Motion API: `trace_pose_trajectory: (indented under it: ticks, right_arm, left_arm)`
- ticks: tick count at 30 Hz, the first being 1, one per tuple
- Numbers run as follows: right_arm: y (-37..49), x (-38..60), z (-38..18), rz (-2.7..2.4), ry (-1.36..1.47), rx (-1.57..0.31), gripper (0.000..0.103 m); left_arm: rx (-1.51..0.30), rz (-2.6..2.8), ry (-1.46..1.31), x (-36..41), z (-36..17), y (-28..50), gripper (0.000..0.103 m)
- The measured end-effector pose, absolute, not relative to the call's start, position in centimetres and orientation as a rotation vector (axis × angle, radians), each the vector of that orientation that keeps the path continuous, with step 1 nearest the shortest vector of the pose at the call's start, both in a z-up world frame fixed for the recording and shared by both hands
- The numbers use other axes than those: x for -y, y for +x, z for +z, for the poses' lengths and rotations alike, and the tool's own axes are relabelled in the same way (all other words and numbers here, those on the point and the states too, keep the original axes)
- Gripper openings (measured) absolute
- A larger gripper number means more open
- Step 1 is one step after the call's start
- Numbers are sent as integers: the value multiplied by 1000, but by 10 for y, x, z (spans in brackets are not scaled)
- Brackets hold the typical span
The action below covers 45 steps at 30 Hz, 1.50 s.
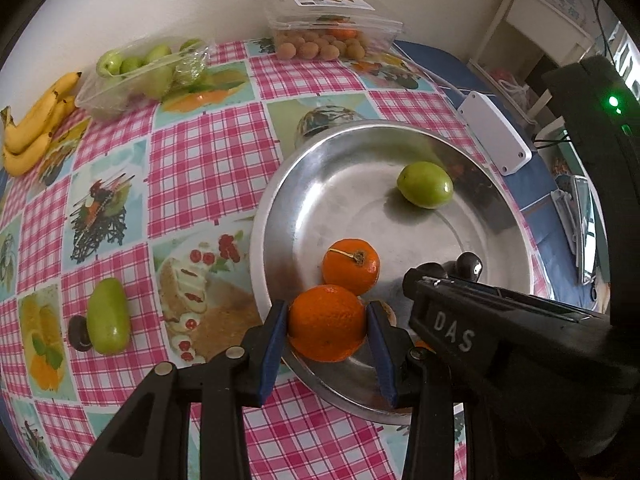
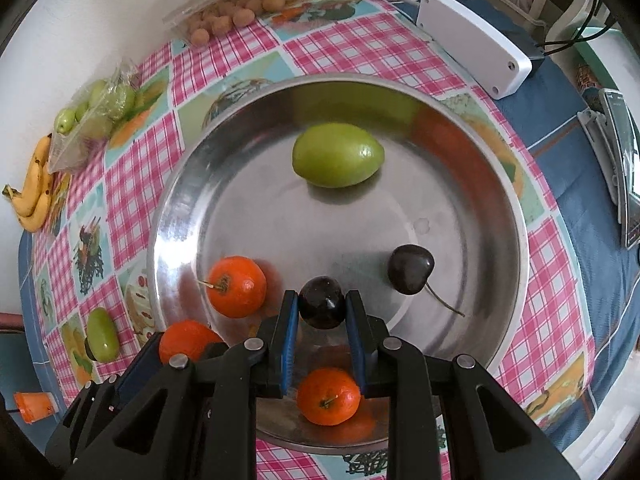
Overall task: Organize fruits
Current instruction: 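Release the mandarin from the left tool while the right tool drops the plum into the plate, then move both tools back toward the remaining fruit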
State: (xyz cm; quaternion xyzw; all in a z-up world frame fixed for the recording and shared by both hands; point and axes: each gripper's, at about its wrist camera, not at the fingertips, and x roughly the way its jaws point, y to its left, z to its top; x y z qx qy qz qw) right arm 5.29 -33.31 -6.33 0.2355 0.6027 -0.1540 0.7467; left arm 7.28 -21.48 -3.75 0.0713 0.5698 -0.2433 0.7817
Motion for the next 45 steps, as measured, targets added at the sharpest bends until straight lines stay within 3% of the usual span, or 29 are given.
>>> trace_pose_trajectory:
  ticks: [8,12,14,24,45]
  right_arm:
    - [55,332,-69,-341,526,-1334,27]
    - [55,334,-67,-344,530,-1325,37]
    - [53,336,-64,-345,529,-1319,37]
    - [50,336,-33,-352,513,-1240,37]
    - [62,300,-26,-270,450,-1260,36]
  left_arm:
    - [-1247,-534,143,217,-42,73,44]
    - [-1247,-536,135,216,-40,74,47]
    - [-1242,-536,131,215,-38,74,53]
    - [-1228,-512,61,196,-21,83,56]
    - [-1217,-224,-226,71,-14,135,56]
